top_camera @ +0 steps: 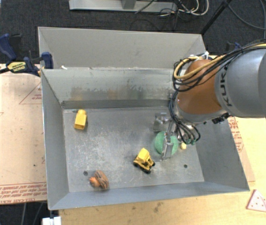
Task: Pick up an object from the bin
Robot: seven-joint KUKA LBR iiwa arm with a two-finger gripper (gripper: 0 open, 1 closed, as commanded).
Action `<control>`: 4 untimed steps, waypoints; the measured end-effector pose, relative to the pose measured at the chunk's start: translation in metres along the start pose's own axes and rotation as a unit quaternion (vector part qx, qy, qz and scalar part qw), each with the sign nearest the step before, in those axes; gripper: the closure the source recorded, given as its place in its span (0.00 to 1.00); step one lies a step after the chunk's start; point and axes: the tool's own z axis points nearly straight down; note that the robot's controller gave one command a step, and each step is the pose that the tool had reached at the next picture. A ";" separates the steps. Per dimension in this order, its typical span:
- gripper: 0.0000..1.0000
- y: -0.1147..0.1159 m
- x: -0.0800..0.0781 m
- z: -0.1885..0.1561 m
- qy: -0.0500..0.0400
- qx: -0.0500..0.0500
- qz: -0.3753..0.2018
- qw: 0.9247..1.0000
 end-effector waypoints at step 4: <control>1.00 -0.036 0.009 0.012 0.002 0.000 -0.033 0.999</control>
Offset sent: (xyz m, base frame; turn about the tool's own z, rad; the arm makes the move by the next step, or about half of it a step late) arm -0.0108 -0.0209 -0.0123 -0.0606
